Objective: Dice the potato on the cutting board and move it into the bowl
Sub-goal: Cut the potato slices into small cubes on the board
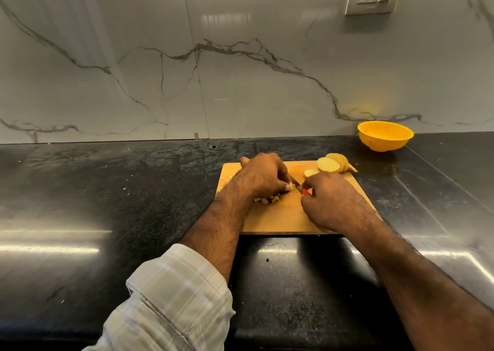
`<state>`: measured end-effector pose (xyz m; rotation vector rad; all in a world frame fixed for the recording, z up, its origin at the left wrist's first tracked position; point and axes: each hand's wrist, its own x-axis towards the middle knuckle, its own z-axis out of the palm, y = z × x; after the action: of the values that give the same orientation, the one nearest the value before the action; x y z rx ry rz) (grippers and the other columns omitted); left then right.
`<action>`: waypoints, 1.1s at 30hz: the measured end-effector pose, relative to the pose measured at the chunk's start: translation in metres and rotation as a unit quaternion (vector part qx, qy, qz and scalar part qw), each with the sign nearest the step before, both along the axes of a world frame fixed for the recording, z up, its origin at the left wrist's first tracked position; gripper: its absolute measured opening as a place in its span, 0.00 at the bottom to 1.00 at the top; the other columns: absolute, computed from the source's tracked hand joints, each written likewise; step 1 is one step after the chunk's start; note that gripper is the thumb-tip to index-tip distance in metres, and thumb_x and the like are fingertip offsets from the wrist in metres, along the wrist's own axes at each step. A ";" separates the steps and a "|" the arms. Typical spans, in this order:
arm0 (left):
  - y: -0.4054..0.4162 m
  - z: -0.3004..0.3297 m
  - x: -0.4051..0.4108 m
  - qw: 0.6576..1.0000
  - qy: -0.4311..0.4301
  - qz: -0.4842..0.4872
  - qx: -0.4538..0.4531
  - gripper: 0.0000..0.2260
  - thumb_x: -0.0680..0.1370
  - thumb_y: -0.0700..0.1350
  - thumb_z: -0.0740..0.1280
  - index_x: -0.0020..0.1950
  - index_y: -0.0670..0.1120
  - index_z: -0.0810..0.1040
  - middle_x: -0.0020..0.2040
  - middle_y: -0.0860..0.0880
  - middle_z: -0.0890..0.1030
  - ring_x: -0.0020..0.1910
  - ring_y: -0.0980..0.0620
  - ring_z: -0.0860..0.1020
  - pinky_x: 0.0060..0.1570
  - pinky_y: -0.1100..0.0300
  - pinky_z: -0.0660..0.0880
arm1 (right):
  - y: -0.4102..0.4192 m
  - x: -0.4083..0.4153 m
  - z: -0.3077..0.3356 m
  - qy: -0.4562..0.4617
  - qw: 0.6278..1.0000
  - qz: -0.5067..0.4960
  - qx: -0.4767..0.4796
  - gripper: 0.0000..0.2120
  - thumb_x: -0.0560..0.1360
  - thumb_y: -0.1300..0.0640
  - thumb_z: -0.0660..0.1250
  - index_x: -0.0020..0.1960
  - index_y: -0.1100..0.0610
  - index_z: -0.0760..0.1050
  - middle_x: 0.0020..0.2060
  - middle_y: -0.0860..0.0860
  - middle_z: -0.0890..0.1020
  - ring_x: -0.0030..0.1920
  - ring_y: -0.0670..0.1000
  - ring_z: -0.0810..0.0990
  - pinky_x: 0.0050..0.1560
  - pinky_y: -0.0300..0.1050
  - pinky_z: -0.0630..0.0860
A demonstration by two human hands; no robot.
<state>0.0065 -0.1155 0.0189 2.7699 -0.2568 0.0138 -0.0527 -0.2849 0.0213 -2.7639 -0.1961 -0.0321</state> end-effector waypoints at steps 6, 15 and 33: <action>-0.002 0.000 0.000 1.000 -0.005 0.001 0.025 0.07 0.78 0.52 0.76 0.56 0.56 0.87 0.58 0.58 0.83 0.64 0.53 0.74 0.70 0.41 0.61 | 0.008 -0.010 0.006 0.025 0.999 0.008 -0.043 0.21 0.80 0.52 0.69 0.72 0.51 0.76 0.59 0.52 0.81 0.53 0.51 0.78 0.53 0.46 0.82; -0.004 0.003 0.003 0.999 0.000 -0.007 0.038 0.05 0.78 0.51 0.77 0.53 0.56 0.88 0.59 0.59 0.83 0.67 0.53 0.73 0.73 0.39 0.58 | 0.021 -0.020 0.016 0.057 0.993 0.027 -0.098 0.21 0.80 0.54 0.70 0.71 0.53 0.72 0.62 0.53 0.77 0.53 0.50 0.73 0.60 0.50 0.81; 0.008 -0.001 -0.001 0.997 0.009 -0.002 -0.077 0.01 0.76 0.46 0.79 0.45 0.52 0.88 0.46 0.58 0.86 0.56 0.57 0.80 0.76 0.35 0.53 | 0.015 -0.014 0.004 0.045 0.998 0.019 -0.031 0.20 0.79 0.54 0.70 0.71 0.51 0.76 0.58 0.51 0.81 0.51 0.50 0.77 0.52 0.44 0.80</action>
<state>0.0057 -0.1073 0.0178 2.6154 -0.2469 0.0084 -0.0672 -0.2701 0.0251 -2.8153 -0.2298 0.1094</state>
